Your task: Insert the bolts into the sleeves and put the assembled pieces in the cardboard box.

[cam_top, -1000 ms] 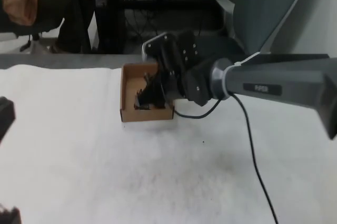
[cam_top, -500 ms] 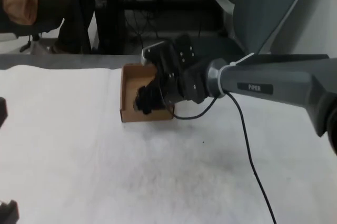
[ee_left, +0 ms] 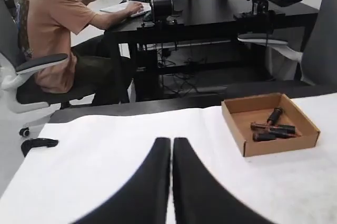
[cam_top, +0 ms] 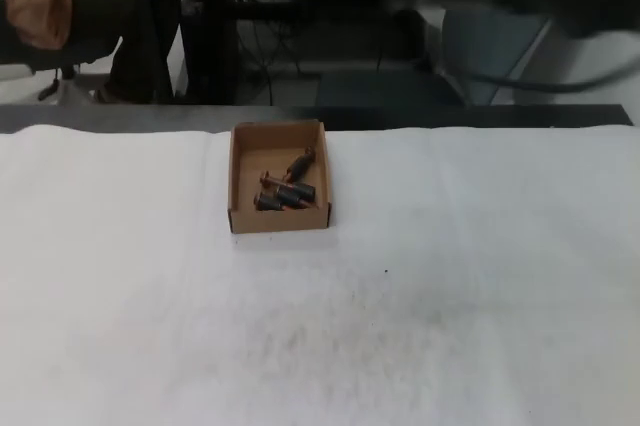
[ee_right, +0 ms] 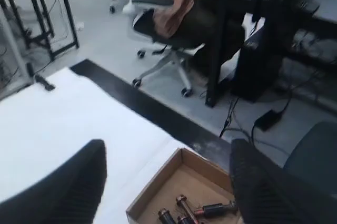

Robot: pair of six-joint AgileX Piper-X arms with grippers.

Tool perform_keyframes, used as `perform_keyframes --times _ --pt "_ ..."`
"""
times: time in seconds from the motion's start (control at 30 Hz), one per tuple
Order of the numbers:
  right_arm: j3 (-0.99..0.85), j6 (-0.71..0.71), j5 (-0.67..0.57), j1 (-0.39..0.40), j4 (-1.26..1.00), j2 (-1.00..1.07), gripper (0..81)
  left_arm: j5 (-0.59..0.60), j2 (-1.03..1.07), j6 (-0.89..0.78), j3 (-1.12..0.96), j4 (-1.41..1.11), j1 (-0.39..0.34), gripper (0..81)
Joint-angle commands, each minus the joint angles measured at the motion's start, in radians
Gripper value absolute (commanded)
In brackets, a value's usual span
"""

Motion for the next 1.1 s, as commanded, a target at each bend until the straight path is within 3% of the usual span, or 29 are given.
perform_keyframes --times 0.0,0.13,0.27,0.53,0.73,0.8,0.83,0.97,1.07 --pt "0.091 -0.022 0.126 0.05 -0.003 -0.185 62.3 0.08 0.009 0.058 0.032 -0.077 -0.002 1.8" --pt "0.201 -0.064 0.341 0.131 -0.003 -0.434 62.3 0.091 0.009 0.149 0.112 -0.249 0.0 1.8" --pt "0.302 -0.109 0.505 0.161 0.0 -0.624 62.3 0.136 0.009 0.152 0.216 -0.408 0.0 1.8" --pt "0.569 -0.098 0.636 0.161 0.049 -0.879 62.3 0.143 0.009 -0.057 0.367 -0.481 0.001 1.8" --pt "0.792 -0.098 0.629 0.159 0.049 -0.927 61.0 0.223 0.009 -0.088 0.45 -0.481 0.001 1.8" --pt "0.857 -0.089 0.619 0.151 0.029 -0.92 52.1 0.249 0.009 -0.11 0.471 -0.481 0.001 1.8" --pt "0.892 -0.08 0.604 0.143 0.012 -0.912 43.7 0.25 0.009 -0.122 0.482 -0.481 0.001 1.8" --pt "1.015 -0.02 0.533 0.061 -0.136 -0.874 1.3 0.247 0.009 -0.135 0.519 -0.481 0.001 1.8" --pt "1.081 0.048 0.459 -0.034 -0.247 -0.831 0.0 0.247 0.009 -0.135 0.534 -0.481 0.001 1.8"
